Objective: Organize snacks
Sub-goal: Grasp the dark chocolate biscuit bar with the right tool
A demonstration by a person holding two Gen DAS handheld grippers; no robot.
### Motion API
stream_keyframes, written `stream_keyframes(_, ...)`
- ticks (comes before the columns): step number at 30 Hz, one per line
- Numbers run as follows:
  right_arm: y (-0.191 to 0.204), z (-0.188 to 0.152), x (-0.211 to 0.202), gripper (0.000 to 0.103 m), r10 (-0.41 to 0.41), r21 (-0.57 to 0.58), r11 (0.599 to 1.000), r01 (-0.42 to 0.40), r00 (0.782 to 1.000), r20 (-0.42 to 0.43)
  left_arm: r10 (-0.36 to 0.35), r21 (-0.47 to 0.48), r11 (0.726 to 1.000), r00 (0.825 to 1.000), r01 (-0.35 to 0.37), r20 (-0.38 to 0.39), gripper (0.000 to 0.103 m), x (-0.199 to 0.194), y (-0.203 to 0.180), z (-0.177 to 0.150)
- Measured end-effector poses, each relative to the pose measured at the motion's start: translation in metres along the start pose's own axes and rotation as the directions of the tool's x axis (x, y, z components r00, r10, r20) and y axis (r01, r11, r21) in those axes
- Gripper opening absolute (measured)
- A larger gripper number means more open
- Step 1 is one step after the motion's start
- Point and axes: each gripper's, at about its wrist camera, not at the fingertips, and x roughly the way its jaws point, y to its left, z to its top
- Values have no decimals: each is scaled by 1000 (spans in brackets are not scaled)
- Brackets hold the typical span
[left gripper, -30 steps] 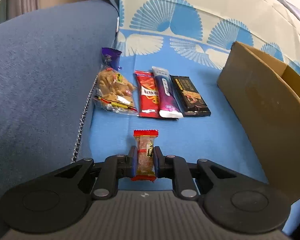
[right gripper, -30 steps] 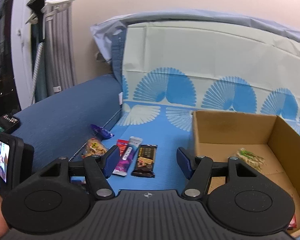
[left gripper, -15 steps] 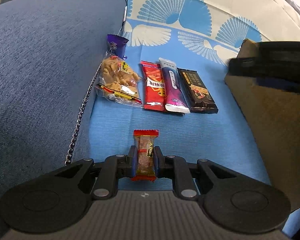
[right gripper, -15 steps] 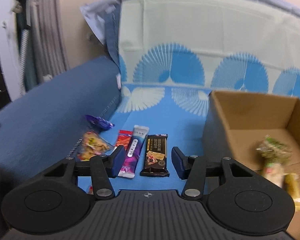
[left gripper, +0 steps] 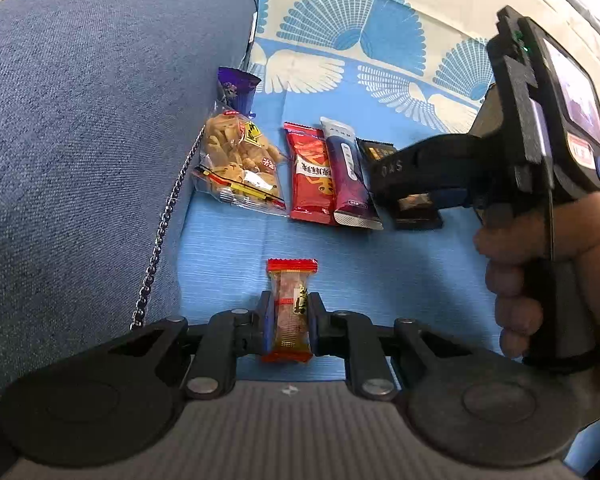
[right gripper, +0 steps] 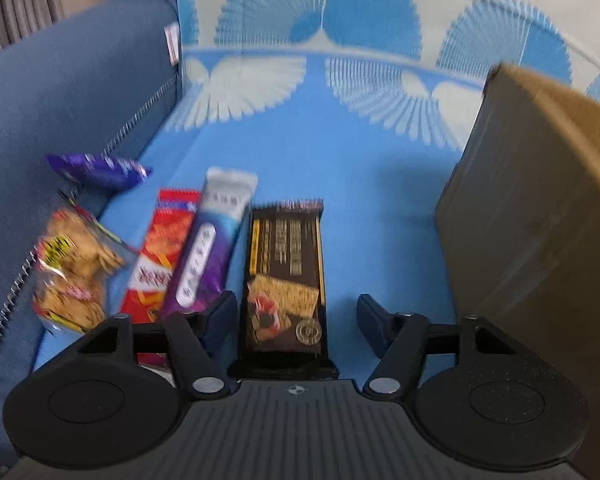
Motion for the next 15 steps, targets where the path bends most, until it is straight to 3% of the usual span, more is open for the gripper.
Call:
stream_keyframes(1, 0, -2, 0, 55, -1, -6, 1000, 1, 1000, 9, 0, 1, 1000, 1000, 0, 0, 18, 0, 0, 0)
stream_keyframes(2, 0, -3, -1, 43, -5, -16, 1000, 5, 1000, 16, 0, 1, 1000, 1000, 0, 0, 18, 1, 0, 0)
stream_keyframes(3, -1, -3, -4, 41, -4, -21, 1000, 4, 1000, 19, 0, 2, 1000, 1000, 0, 0, 18, 1, 0, 0)
stream_keyframes(9, -10, -9, -44, 40, 15, -34, 999, -14, 999, 47, 0, 2, 1000, 1000, 0, 0, 18, -1, 0, 1)
stream_keyframes(15, -8, -25, -117, 41, 82, -76, 994, -77, 995, 62, -5, 0, 1000, 1000, 5, 9, 18, -6, 0, 2)
